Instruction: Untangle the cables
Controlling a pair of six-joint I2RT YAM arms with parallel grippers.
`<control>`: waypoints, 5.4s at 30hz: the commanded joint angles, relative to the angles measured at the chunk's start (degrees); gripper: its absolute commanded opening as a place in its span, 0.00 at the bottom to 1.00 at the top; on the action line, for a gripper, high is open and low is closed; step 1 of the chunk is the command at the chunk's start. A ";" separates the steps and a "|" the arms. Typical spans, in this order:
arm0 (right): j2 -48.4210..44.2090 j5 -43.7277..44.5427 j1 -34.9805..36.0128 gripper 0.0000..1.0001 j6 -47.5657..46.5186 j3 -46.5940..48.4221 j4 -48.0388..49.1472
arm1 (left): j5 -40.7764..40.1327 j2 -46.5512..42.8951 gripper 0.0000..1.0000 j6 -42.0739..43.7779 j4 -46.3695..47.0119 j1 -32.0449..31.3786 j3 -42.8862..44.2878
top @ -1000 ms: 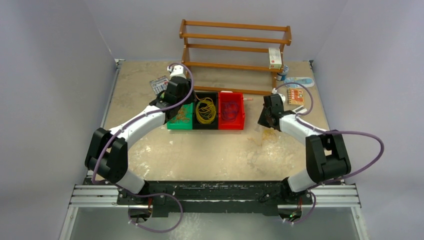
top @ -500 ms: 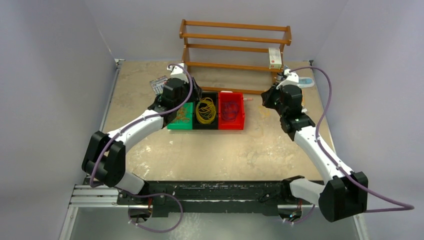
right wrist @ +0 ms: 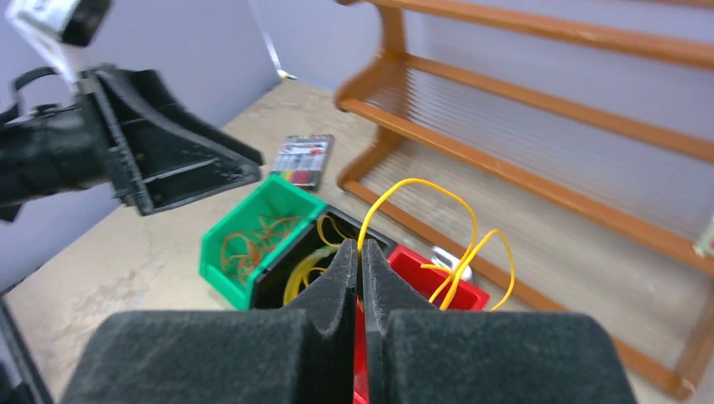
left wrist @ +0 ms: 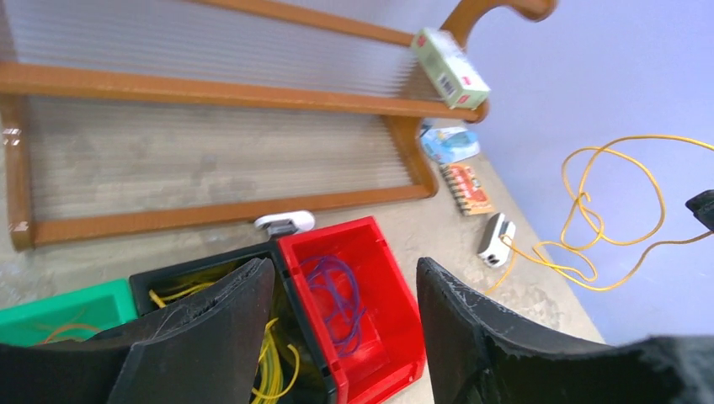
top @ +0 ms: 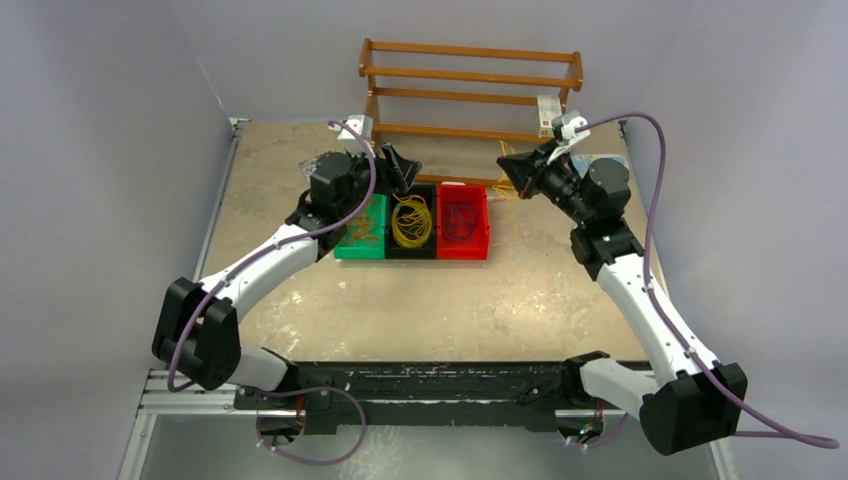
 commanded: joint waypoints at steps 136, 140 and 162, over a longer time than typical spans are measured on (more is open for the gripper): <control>13.97 6.67 16.64 0.62 4.22 -1.54 30.72 | -7.69 -8.04 0.00 27.35 17.69 -13.41 -2.67; 15.96 6.51 16.60 0.59 4.23 -0.65 29.62 | -7.88 -8.23 0.00 26.86 17.49 -13.92 -2.40; 28.52 3.81 17.11 0.36 4.51 -3.66 33.94 | -13.06 -14.28 0.00 25.31 12.25 -14.97 0.93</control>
